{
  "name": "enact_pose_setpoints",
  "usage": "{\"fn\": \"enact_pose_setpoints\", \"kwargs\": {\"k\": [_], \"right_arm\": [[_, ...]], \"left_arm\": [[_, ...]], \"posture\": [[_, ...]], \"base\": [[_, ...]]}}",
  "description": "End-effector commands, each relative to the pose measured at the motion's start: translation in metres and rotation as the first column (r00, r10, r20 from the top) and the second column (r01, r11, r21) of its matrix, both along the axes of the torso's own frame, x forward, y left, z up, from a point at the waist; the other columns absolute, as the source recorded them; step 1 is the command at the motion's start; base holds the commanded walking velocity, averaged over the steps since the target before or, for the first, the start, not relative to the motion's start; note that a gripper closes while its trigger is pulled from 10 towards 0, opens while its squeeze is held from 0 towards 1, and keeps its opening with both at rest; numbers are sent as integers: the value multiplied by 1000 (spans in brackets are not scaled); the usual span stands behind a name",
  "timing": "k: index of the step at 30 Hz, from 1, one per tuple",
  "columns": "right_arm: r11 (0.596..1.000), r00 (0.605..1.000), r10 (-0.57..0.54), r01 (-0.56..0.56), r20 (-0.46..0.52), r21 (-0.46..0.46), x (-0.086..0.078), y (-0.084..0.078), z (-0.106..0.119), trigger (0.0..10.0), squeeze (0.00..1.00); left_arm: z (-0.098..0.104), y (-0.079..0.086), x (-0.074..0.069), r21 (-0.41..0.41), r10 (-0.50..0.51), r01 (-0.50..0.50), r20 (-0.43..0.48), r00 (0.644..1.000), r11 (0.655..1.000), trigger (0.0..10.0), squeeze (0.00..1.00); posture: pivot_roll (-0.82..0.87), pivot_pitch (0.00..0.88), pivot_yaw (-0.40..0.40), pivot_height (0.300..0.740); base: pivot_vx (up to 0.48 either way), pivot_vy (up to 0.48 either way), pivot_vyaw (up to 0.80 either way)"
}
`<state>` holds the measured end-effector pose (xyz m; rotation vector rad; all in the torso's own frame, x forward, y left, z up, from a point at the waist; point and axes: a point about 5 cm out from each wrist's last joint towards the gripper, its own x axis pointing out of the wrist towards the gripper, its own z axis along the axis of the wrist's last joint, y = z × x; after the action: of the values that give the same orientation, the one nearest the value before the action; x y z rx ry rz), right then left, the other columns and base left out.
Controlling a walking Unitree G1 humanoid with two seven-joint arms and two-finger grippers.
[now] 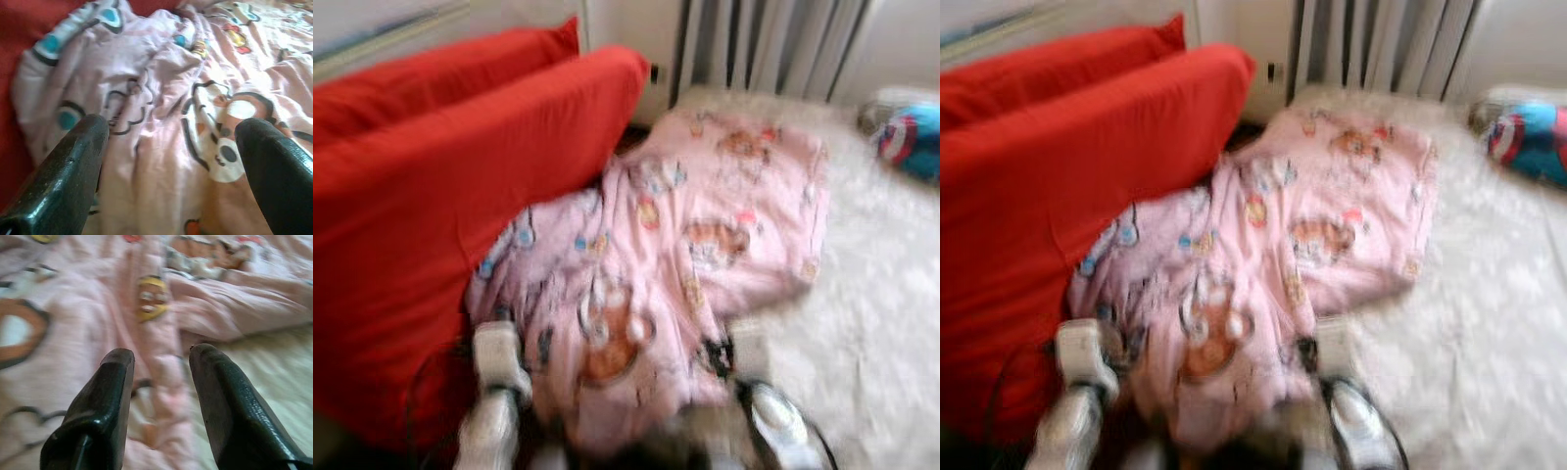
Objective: Clean up the room
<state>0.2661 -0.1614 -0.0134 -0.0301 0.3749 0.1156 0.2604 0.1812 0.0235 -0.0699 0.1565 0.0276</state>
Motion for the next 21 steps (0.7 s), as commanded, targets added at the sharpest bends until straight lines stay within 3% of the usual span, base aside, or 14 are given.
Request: {"fn": "enact_pose_setpoints", "kwargs": {"k": [1, 5, 9, 12, 13, 21], "right_arm": [[1000, 999, 0, 0, -36, 10, -1, 6, -4, 10000, 0], [1000, 998, -24, 24, -58, 5, -1, 4, -6, 10000, 0], [994, 982, -105, 109, -155, 13, 1, -4, -12, 10000, 0], [994, 982, -105, 110, -159, 21, 1, -4, -12, 10000, 0], [995, 979, -100, 104, -178, 14, 2, -4, -12, 10000, 1000], [993, 962, -110, 97, -250, -61, -5, -13, -20, 10000, 1000]], "left_arm": [[1, 8, -1, 16, 17, -17, -1, 1000, 1000, 10000, 0], [1, 8, -1, 17, 17, -17, 0, 1000, 1000, 10000, 0], [3, 8, 0, 17, 5, -5, 4, 1000, 1000, 10000, 0], [4, 8, 0, 17, 5, -5, 5, 1000, 1000, 10000, 0], [4, 8, 0, 18, 4, -4, 7, 1000, 1000, 10000, 0], [7, 12, -5, 22, -2, 1, 9, 1000, 1000, 10000, 0]], "posture": [[-66, 81, -13, 637], [-61, 86, -12, 637], [-56, 92, -10, 637], [-53, 95, -9, 637], [-45, 103, -8, 637], [-33, 145, 0, 637]], "base": [[0, 0, 0], [0, 0, 0], [0, 0, 0], [0, 0, 0], [0, 0, 0], [0, 0, 0]]}}
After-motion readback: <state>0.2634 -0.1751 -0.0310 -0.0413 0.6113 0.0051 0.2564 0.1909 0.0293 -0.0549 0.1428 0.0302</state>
